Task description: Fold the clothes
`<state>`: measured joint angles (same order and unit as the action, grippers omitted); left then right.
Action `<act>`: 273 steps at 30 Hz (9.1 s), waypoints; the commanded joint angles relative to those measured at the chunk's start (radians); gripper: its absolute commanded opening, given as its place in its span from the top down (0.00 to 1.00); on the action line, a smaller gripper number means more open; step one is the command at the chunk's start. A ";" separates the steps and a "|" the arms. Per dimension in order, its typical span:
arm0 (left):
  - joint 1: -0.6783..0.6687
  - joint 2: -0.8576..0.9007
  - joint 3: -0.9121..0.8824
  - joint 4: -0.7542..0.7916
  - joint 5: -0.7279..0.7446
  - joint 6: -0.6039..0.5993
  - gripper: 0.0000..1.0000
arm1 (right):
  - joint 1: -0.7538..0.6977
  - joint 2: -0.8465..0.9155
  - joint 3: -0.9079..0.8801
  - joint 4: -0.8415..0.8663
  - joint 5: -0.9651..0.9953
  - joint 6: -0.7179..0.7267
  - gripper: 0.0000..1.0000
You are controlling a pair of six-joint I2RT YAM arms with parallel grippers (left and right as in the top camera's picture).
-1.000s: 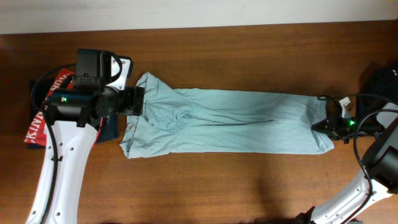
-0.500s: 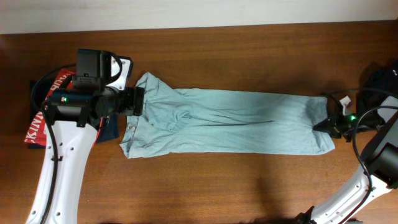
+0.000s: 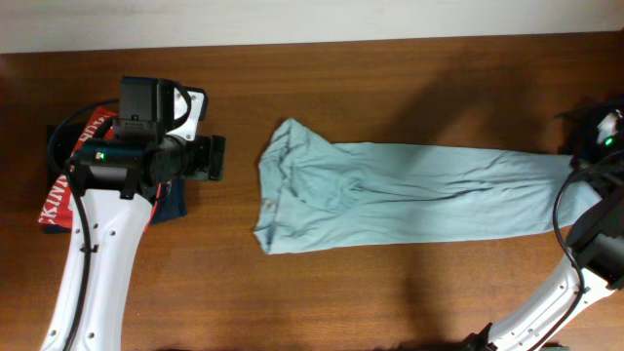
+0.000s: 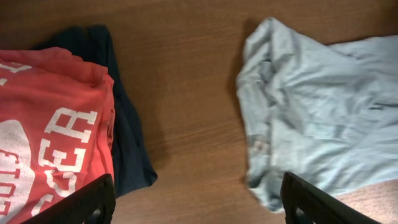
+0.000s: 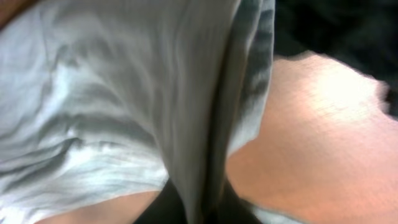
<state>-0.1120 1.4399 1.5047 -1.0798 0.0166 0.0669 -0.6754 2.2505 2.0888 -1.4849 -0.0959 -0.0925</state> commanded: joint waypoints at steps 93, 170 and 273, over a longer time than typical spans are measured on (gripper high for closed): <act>-0.242 0.269 0.179 -0.057 0.221 0.347 0.37 | 0.787 -0.183 0.033 -0.092 -0.041 0.402 0.36; -0.193 0.187 0.181 -0.038 0.039 0.286 0.29 | 1.028 -0.265 -0.632 0.611 -0.206 0.581 0.53; -0.173 0.185 0.249 -0.077 0.012 0.236 0.23 | 1.394 -0.255 -0.723 0.582 0.299 0.048 0.48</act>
<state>-0.2893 1.6489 1.7321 -1.1526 0.0326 0.3134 0.7208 1.9636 1.3712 -0.9066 0.1467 -0.0414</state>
